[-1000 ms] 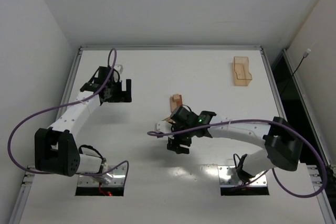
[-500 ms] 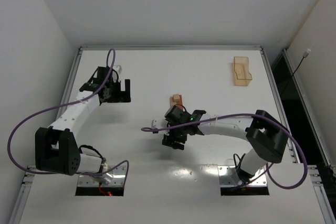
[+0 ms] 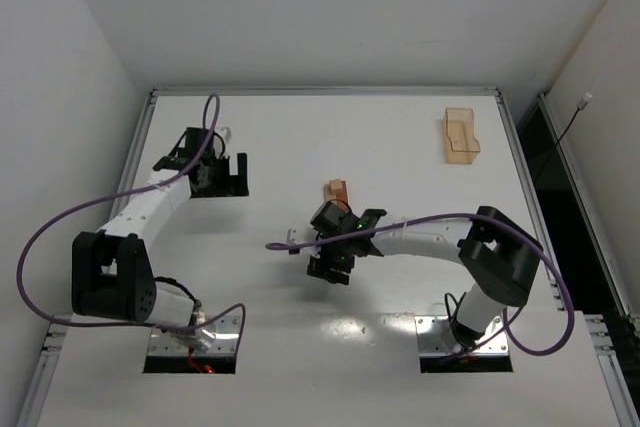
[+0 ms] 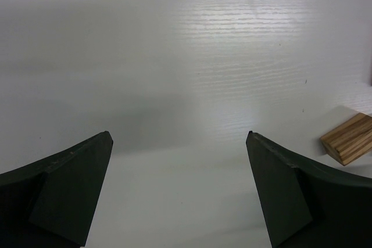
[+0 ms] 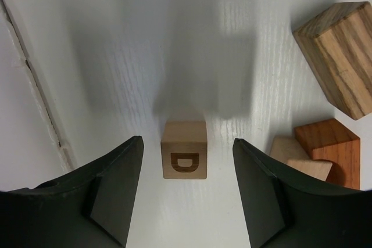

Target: Build the wood block tower

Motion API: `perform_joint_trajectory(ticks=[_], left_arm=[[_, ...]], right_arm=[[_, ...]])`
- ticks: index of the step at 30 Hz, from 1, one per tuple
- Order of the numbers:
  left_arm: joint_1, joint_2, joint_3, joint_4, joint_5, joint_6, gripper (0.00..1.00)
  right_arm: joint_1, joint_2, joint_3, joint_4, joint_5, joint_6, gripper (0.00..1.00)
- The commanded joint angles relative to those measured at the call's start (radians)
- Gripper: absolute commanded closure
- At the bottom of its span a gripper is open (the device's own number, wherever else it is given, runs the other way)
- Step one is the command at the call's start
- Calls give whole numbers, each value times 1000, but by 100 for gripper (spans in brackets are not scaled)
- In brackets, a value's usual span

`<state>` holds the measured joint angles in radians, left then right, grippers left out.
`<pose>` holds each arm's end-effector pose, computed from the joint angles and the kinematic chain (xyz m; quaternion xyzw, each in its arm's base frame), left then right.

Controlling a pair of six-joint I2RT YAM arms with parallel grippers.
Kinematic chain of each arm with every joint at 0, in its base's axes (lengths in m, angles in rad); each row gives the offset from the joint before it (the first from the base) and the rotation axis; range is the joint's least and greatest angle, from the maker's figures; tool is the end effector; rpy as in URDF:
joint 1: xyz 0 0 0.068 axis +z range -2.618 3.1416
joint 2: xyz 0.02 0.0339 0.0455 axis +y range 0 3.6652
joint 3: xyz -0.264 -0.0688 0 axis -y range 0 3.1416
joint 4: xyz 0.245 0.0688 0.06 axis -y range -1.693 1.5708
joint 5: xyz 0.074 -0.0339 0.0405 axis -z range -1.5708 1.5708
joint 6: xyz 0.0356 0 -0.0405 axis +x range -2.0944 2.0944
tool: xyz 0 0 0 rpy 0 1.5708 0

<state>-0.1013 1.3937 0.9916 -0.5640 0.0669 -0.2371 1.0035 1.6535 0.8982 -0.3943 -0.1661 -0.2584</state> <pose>0.2830 -0.0312 0.2426 -0.0548 0.9526 -0.0816 0.2880 0.1594 0.2612 0.1528 -0.5889 0.7767 0.1514 0.1645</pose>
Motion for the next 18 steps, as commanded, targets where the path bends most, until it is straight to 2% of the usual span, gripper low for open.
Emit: perform_joint_trajectory(ticks=[1,16,18], left_arm=[[14,1,27,27,19,-2,1],[14,1,27,27,28,-2,1],[14,1,18,27,28,-11,1]], right_arm=[[-5,2,44,20,14,2,41],[-14,-7,53,-32,23,-16,44],[-14,-8,44,-32,23,-16,48]])
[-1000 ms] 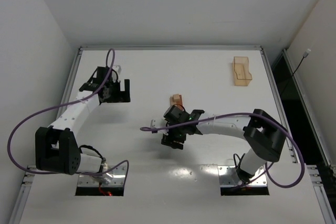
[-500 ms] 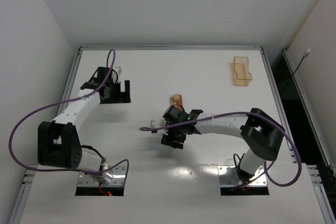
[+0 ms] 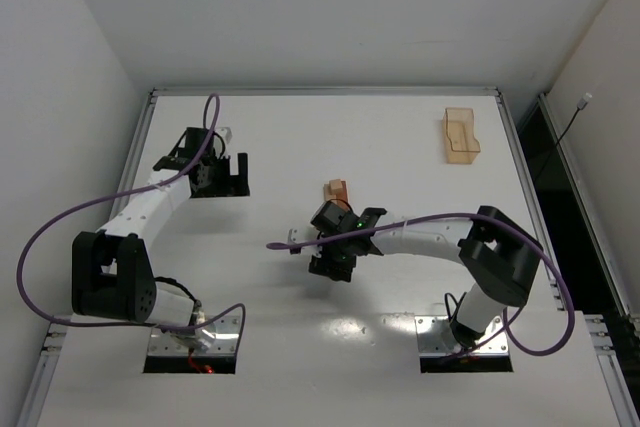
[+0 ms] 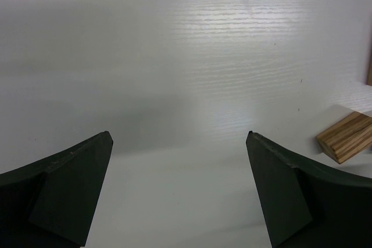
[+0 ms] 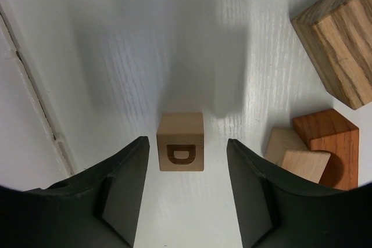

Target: Build the wood block tower

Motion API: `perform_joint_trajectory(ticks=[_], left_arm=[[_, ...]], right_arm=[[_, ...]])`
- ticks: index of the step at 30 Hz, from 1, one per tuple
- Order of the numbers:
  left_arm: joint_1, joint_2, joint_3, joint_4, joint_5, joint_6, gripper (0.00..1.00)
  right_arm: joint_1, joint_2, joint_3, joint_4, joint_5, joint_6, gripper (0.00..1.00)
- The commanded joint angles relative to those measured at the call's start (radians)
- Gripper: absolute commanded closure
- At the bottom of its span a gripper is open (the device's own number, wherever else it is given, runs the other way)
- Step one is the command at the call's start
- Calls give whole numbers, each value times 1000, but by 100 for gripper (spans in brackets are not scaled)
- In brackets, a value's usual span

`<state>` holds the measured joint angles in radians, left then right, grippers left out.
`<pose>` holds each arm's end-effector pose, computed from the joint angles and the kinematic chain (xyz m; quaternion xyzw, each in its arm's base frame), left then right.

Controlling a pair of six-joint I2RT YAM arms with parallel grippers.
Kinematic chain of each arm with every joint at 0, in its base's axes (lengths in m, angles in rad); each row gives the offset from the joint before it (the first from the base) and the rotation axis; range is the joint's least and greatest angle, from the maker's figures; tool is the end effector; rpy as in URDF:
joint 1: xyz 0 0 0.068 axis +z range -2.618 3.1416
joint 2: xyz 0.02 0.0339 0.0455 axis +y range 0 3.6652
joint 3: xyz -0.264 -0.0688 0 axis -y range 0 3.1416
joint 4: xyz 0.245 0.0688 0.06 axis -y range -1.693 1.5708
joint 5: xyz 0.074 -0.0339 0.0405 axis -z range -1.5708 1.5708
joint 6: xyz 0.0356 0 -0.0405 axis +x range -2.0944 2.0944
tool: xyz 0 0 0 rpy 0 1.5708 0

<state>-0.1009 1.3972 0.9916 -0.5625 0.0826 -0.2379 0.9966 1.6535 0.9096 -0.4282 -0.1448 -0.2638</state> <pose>0.2835 -0.0317 0.2418 -0.0531 0.9527 -0.0889 0.2857 0.1614 0.2590 0.1542 -0.5877 0.7814 0.1370 0.1590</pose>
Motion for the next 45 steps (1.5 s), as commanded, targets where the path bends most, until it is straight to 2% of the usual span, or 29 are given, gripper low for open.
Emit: perform_joint_trajectory(ticks=[1,5,8,9,10,15,19,22,27,30,35,39,45], left_arm=[[13,-3,18,26,13,-11,1],[13,6,18,35,22,-11,1],[13,6,18,35,22,-11,1],[13,6,18,35,22,-11,1],[13,6,18,35,22,-11,1],[13,6,18,35,22,-11,1],[13,6,18,35,22,-11,1],[13,6,18,35,22,-11,1],[13,-3,18,35,22,-11,1],[13,-12,18,35,22,-20,1],[13,-12,18,26,11,-20,1],[13,-12,18,26,11,-20,1],[13,-12,18,26,0,-20,1]], right_arm=[[-7,-8,32,-7,2,-11,49],[-7,-8,23,-7,2,-20,58],[-7,-8,23,-7,2,-29,77],[-7,-8,23,-7,2,-29,95],[-7,-17,23,-7,13,-29,100],[-16,-49,41,-29,2,1,100],[-27,-90,124,-96,-19,73,100],[-68,-99,246,-167,-45,193,100],[-209,-75,394,-241,-45,412,100],[-291,-43,460,-277,34,573,100],[-345,6,549,-352,303,787,100],[-366,66,594,-385,288,896,100],[-348,160,626,-374,231,957,100]])
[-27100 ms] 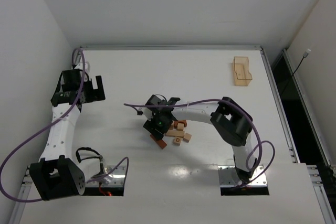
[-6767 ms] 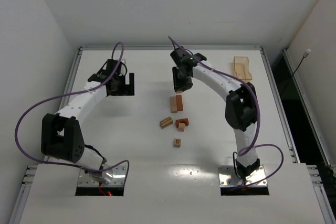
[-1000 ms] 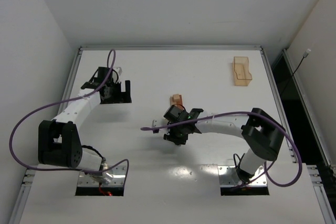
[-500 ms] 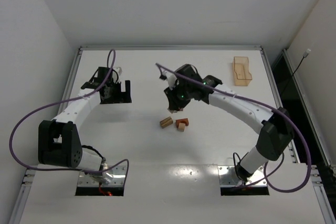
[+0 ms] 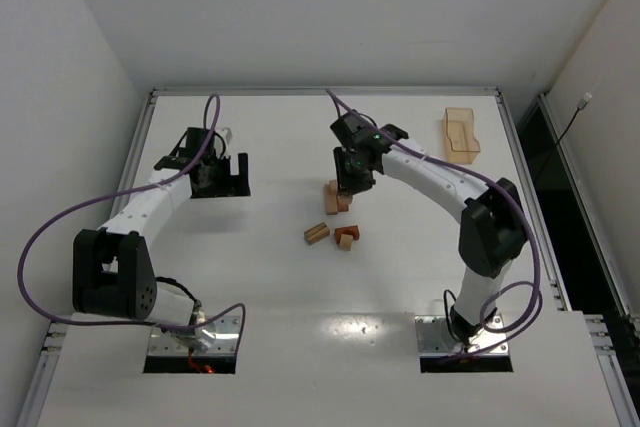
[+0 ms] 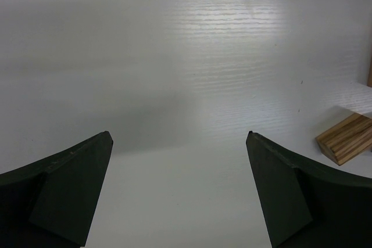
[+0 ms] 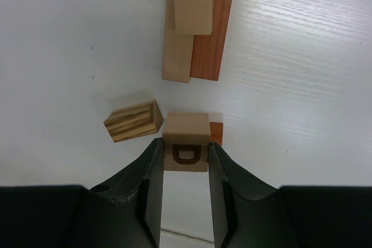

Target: Build the wood block tower

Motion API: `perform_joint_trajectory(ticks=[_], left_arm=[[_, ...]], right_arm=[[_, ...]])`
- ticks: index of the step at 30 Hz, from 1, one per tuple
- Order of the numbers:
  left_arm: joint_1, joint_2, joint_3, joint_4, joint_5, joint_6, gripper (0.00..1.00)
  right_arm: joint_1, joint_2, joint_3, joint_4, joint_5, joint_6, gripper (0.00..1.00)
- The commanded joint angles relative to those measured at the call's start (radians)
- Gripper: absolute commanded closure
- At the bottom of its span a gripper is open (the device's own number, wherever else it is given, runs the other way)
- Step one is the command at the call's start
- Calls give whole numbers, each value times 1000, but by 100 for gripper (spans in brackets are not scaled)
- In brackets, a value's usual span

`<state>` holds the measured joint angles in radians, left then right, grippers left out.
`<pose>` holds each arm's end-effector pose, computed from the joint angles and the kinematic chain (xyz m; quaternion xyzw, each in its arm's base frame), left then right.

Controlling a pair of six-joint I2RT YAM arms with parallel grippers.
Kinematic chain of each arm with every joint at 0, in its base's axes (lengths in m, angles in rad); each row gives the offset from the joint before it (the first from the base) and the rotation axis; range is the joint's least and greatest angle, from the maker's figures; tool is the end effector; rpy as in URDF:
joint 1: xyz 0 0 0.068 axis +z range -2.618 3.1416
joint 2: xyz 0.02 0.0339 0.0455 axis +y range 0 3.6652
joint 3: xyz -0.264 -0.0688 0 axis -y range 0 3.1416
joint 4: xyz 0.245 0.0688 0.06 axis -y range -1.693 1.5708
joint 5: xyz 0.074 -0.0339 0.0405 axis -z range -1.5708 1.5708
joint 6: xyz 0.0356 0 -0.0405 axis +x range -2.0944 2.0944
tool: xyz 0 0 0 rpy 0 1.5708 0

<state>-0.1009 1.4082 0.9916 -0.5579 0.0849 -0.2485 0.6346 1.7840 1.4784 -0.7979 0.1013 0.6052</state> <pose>0.2853 -0.0319 0.2392 -0.0580 0.9533 -0.0910 0.2820 0.3056 0.2205 0.2573 -0.0026 0.9716 0.0942 0.2168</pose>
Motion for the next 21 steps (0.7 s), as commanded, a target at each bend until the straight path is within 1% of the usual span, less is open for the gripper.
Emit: perform_joint_trajectory(ticks=[1,9,13,21], left_arm=[[13,-23,18,21,-2,-9,1],[24,-14,18,21,-13,-9,1],[24,9,18,21,-13,-9,1],[24,37,27,21,-13,-9,1]], right_arm=[[14,41,57,-4,-15,99,100],[5,126,88,5,-37,99,100],[5,167,88,26,-15,99,100],[5,251,158,26,31,90,100]])
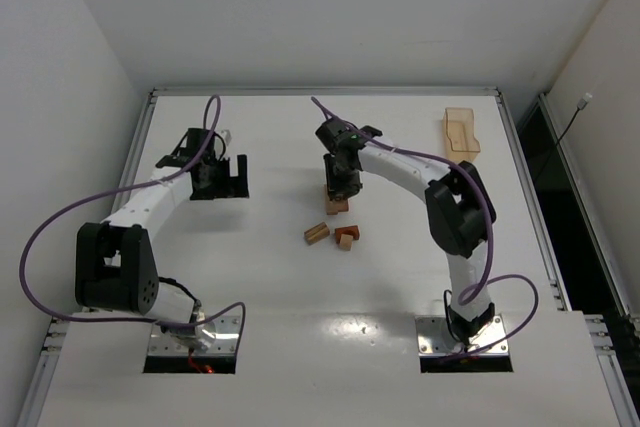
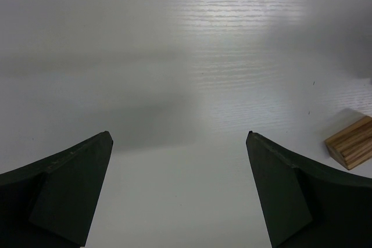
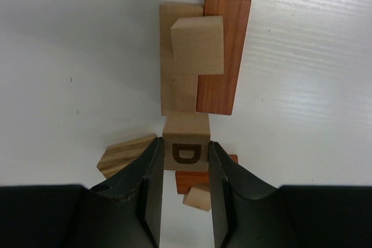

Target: Build the wood block tower

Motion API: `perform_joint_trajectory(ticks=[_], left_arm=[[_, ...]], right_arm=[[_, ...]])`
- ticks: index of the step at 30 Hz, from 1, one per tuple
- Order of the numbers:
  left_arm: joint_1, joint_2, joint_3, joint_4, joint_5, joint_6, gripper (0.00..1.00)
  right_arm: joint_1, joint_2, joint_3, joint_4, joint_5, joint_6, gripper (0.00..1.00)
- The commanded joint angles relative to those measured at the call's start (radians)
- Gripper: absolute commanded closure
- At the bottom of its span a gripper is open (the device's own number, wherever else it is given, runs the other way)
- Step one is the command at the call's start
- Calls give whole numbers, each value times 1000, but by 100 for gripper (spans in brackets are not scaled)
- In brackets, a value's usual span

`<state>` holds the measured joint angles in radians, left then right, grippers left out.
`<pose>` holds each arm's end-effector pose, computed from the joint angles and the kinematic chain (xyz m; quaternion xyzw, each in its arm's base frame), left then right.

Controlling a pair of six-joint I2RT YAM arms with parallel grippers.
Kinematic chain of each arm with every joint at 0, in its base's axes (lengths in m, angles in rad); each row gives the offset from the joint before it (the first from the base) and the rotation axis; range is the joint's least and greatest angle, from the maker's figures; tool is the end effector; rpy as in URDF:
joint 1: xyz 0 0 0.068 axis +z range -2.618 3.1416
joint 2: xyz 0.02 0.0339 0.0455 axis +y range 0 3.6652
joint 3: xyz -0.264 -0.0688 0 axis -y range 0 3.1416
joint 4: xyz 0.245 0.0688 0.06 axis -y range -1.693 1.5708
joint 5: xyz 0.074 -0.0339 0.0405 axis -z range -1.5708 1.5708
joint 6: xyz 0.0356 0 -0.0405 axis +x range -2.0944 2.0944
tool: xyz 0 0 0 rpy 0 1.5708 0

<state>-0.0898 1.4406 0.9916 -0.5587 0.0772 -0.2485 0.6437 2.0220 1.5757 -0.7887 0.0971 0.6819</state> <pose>0.2895 -0.0288 0.2304 -0.0654 0.9577 -0.0833 0.2674 0.3365 0.2482 0.1961 0.0269 0.9844 0.0650 0.1610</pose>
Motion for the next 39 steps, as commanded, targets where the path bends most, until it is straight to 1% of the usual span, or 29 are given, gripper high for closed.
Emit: perform_joint_trajectory(ticks=[1,9,25,26,34,39], left_arm=[[22,4,27,22,-5,-9,1],[22,4,27,22,4,-9,1],[32,23,36,22,13,-9,1],[32,23,36,22,13,-9,1],[32,23,36,22,13,-9,1],[32,23,36,31,13,-9,1]], right_arm=[[-4,14,61,17,35,13,100],[-4,63,92,17,78,13,100],[-4,92,93,17,78,13,100],[-4,92,93,17,78,13,98],[-4,112,93,26,78,4,98],[-4,121,93,36,78,4,95]])
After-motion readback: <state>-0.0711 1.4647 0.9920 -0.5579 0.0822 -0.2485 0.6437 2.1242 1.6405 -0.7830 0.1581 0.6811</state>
